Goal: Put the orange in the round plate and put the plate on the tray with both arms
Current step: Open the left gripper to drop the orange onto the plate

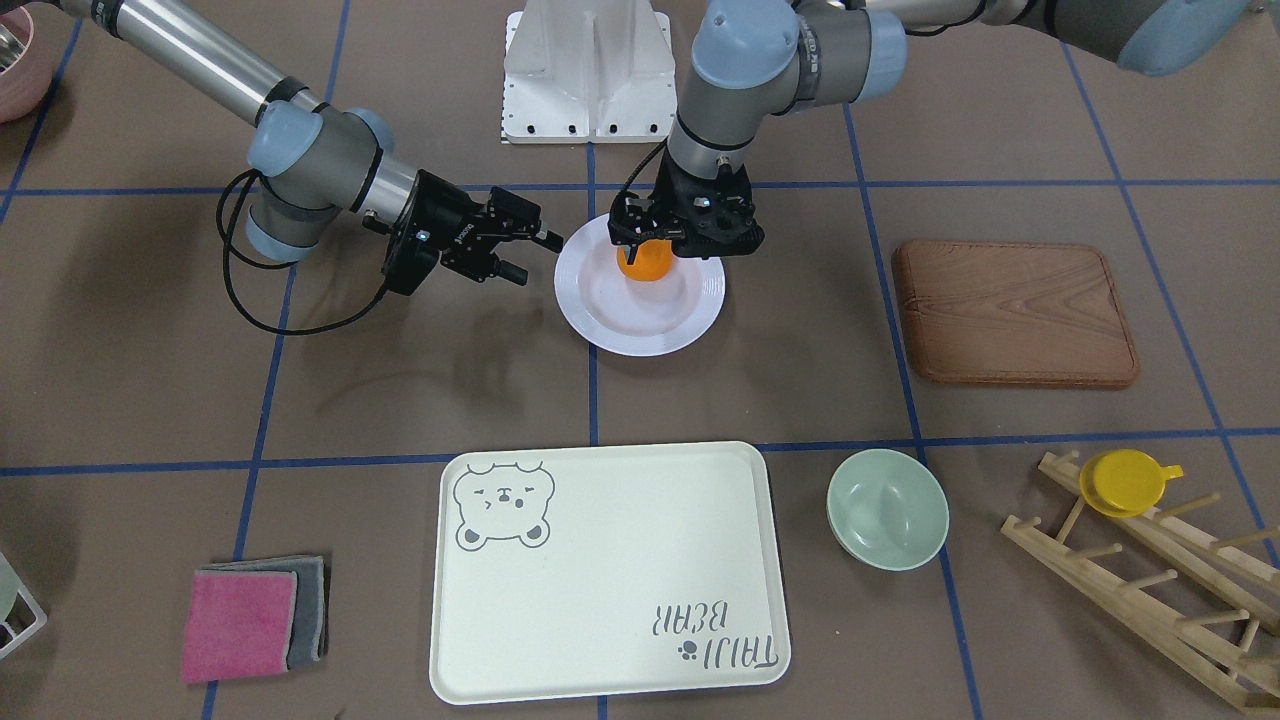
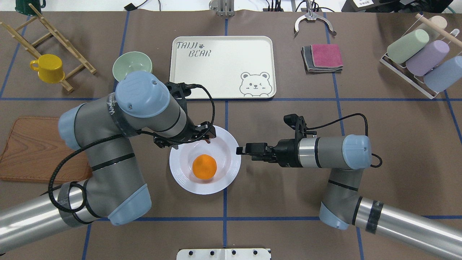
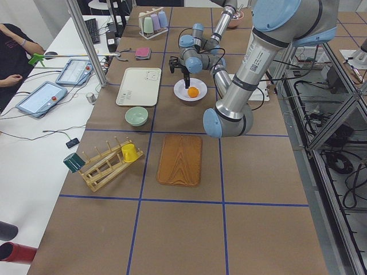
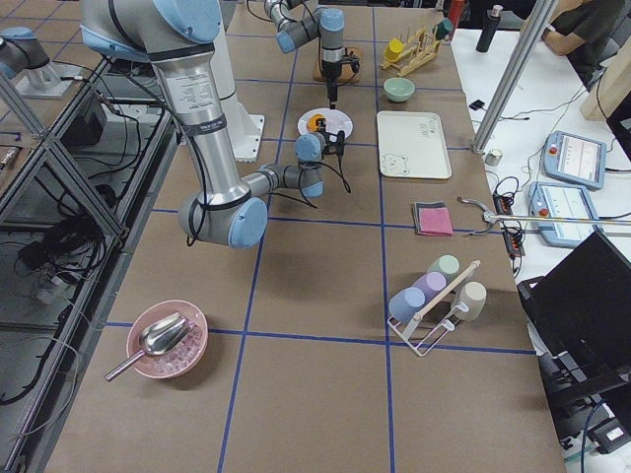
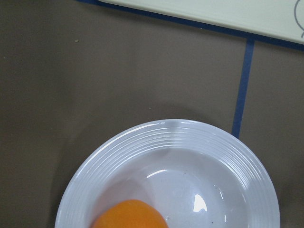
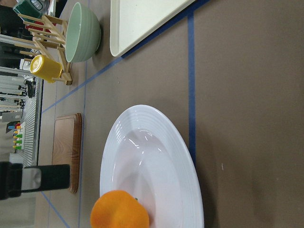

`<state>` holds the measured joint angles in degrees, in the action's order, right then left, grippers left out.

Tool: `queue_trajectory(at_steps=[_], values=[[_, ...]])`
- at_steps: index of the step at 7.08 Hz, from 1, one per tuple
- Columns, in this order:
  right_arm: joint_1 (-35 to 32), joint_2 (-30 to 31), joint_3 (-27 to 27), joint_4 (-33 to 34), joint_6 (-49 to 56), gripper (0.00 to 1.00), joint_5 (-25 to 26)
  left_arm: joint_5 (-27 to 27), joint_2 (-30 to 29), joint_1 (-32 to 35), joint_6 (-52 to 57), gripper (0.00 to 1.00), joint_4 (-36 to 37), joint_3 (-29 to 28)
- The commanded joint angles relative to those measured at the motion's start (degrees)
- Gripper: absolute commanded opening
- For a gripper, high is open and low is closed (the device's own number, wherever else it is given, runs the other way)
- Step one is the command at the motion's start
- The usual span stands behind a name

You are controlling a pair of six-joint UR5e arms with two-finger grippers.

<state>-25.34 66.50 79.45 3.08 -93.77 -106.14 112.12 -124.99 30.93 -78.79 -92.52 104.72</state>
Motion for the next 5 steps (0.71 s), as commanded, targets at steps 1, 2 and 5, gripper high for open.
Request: queue_trajectory(at_steps=[1,2,5], values=[[0.29,-3.02,-2.71,0.34,-0.1,0.93,1.1,4.31,2.9,3.68,3.1,0.99,0.06,3.38],[0.55,-3.91,-4.21,1.3,0.16,0.93,1.8,4.51,3.43,4.31,3.2,0.99,0.06,3.9],[2.48,-6.89,-4.31,4.46,0.08,0.87,4.96,7.03,5.1,6.85,4.43,0.98,0.06,5.49]])
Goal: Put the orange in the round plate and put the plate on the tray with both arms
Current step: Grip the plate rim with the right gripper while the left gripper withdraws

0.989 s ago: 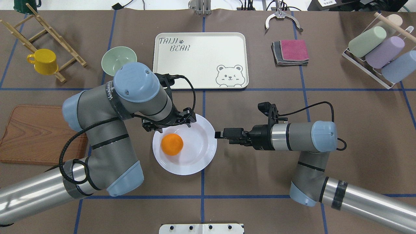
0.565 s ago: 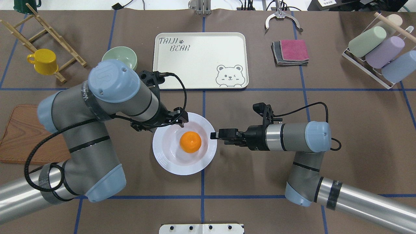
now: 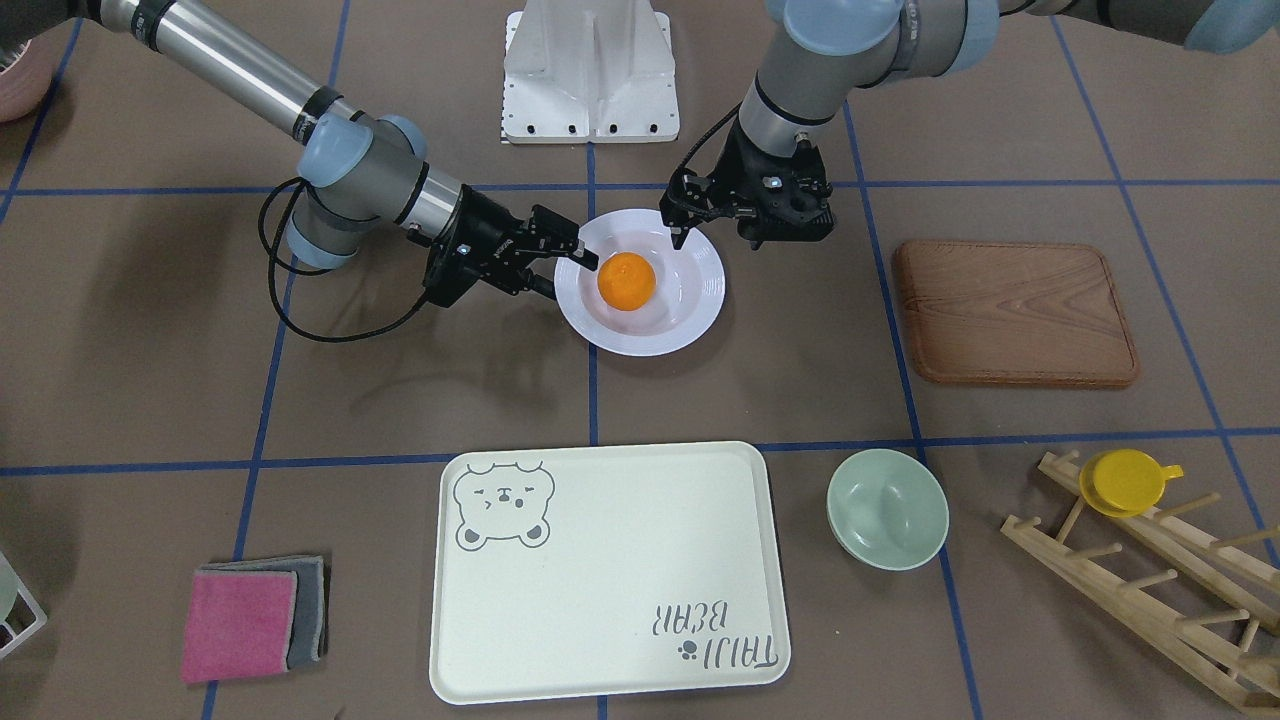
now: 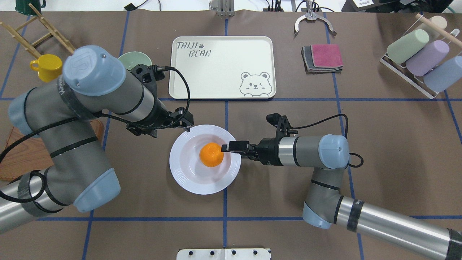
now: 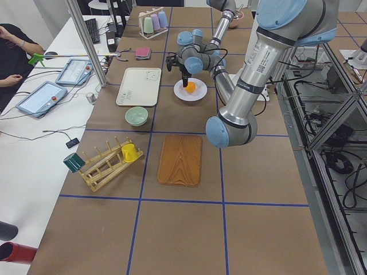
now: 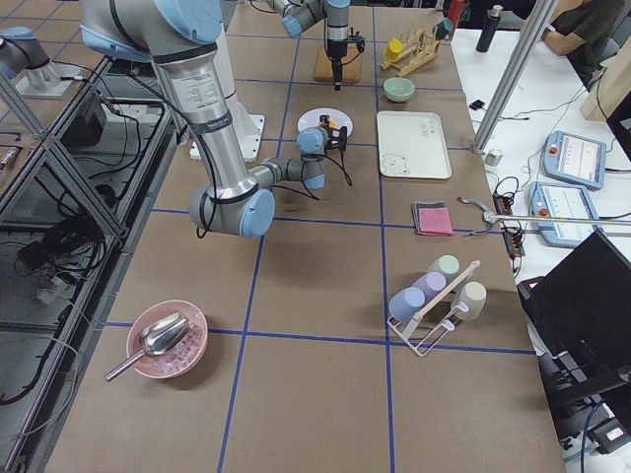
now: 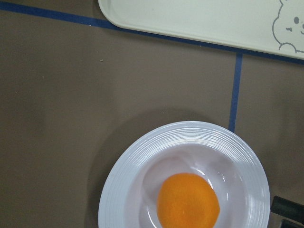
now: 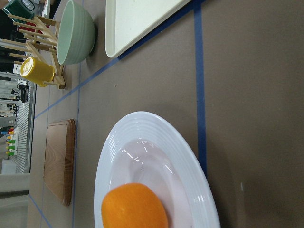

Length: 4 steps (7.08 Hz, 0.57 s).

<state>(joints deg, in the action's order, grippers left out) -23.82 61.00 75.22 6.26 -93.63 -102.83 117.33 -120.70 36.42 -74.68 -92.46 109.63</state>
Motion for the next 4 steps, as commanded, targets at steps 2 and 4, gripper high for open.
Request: queue_trajectory(at_steps=[2,4], values=[[0.71,-1.23,0.36,0.86,-0.24,0.53,1.06,2.38,1.6,2.25,2.6,0.98,0.0,0.58],[0.09,-1.32,1.24,0.59,-0.67,0.13,0.53,2.47,1.87,2.86,2.7,0.98,0.0,0.85]])
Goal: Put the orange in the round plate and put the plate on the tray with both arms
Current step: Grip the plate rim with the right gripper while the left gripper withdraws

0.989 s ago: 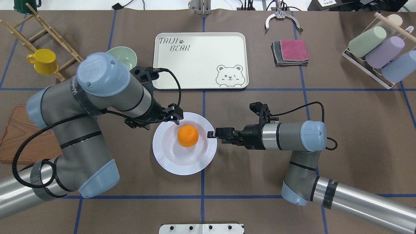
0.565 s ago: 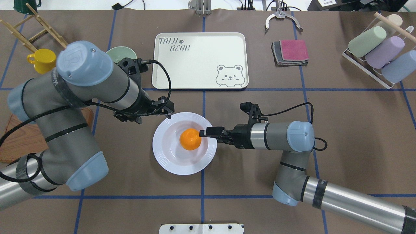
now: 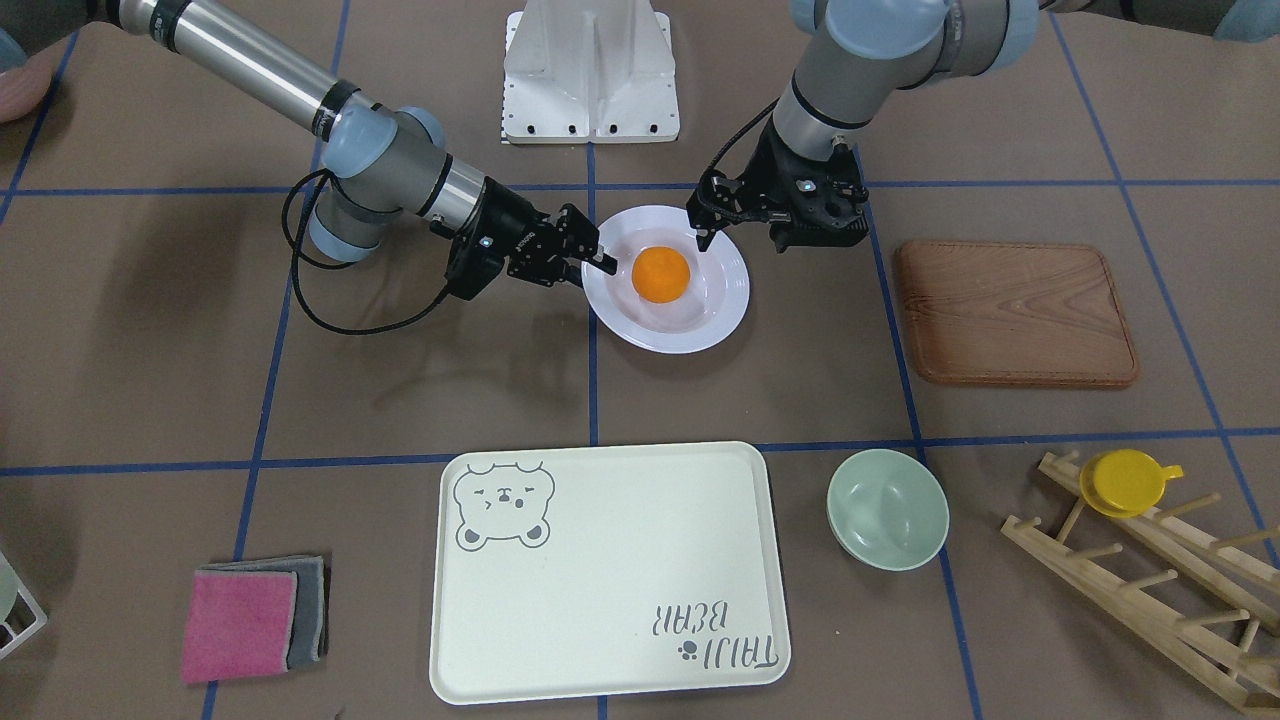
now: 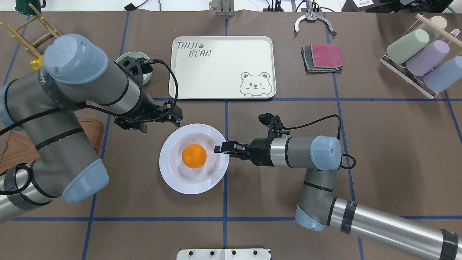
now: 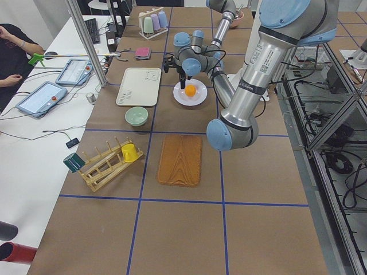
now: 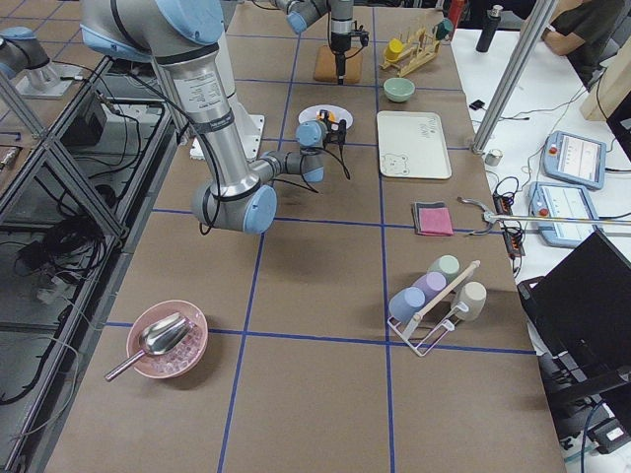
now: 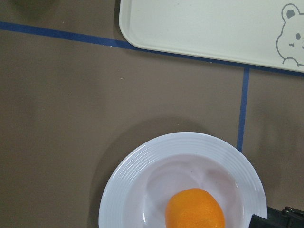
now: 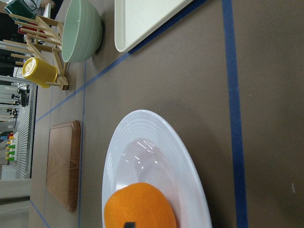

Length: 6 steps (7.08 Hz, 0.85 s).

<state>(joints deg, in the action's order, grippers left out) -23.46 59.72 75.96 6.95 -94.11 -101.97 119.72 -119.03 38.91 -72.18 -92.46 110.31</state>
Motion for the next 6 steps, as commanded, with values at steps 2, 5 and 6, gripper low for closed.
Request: queue_trajectory(at_steps=[2,5,6], values=[[-1.5,-0.22,2.52,-1.32,-4.64,0.03,-0.25,0.86,0.2,1.17,0.29,0.98,0.0,0.25],[-1.86,-0.48,3.31,-2.46,-6.86,0.02,0.37,3.41,0.64,4.33,1.94,0.97,0.17,0.86],[-2.38,-0.48,3.23,-5.52,-10.79,0.02,2.72,3.76,2.73,6.16,6.57,0.97,1.83,3.04]])
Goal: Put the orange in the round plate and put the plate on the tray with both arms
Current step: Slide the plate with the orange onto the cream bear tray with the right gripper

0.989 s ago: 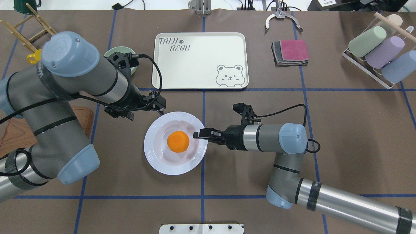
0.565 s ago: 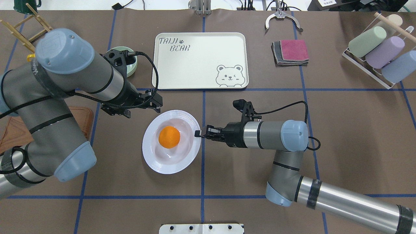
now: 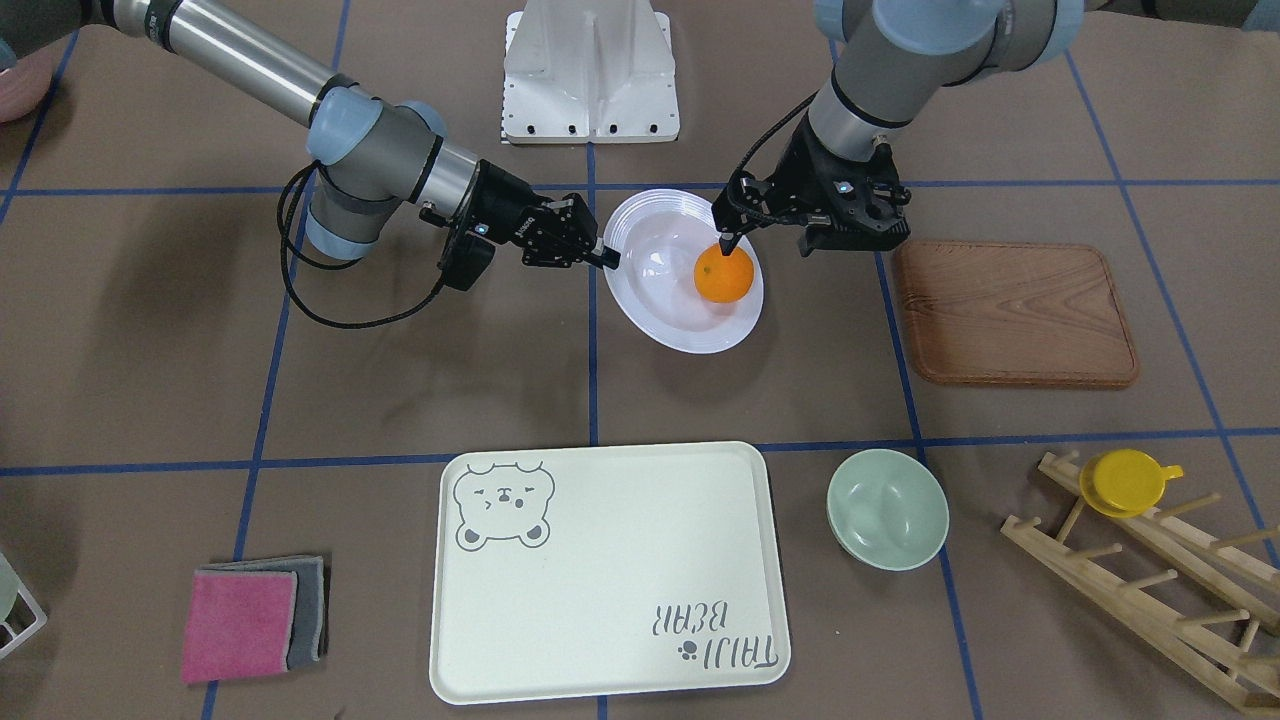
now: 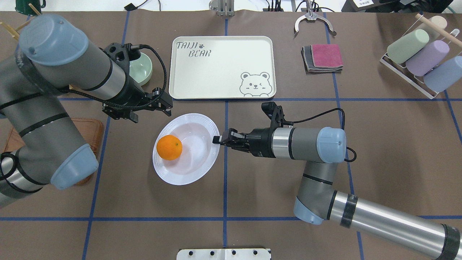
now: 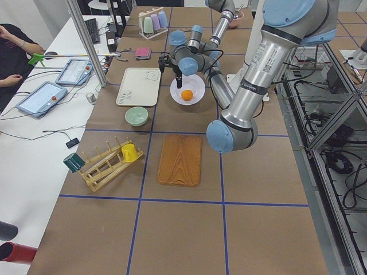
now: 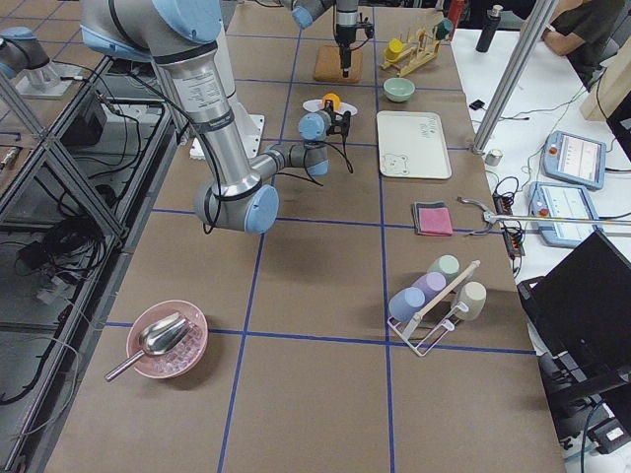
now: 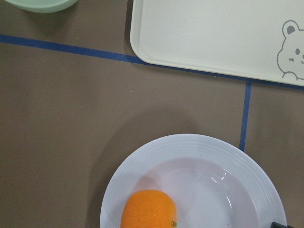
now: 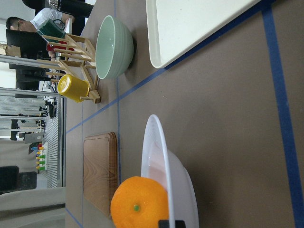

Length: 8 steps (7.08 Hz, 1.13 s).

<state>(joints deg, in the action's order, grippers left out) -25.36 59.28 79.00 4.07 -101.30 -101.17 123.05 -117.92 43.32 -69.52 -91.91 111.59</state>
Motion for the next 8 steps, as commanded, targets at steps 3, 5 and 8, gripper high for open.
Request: queue_trajectory(at_steps=[3,5,8], values=[[-1.61,-0.91,-1.12,-2.49,-14.15,0.02,18.24,0.61,5.93,9.21,22.71,0.97,7.54,3.72],[-5.91,-4.07,-3.22,6.62,-17.17,0.02,22.15,0.61,8.14,12.74,30.38,0.97,7.88,3.46],[-6.02,-7.41,-11.12,8.05,-21.29,0.0,31.34,0.61,8.32,13.28,30.76,0.97,7.89,3.37]])
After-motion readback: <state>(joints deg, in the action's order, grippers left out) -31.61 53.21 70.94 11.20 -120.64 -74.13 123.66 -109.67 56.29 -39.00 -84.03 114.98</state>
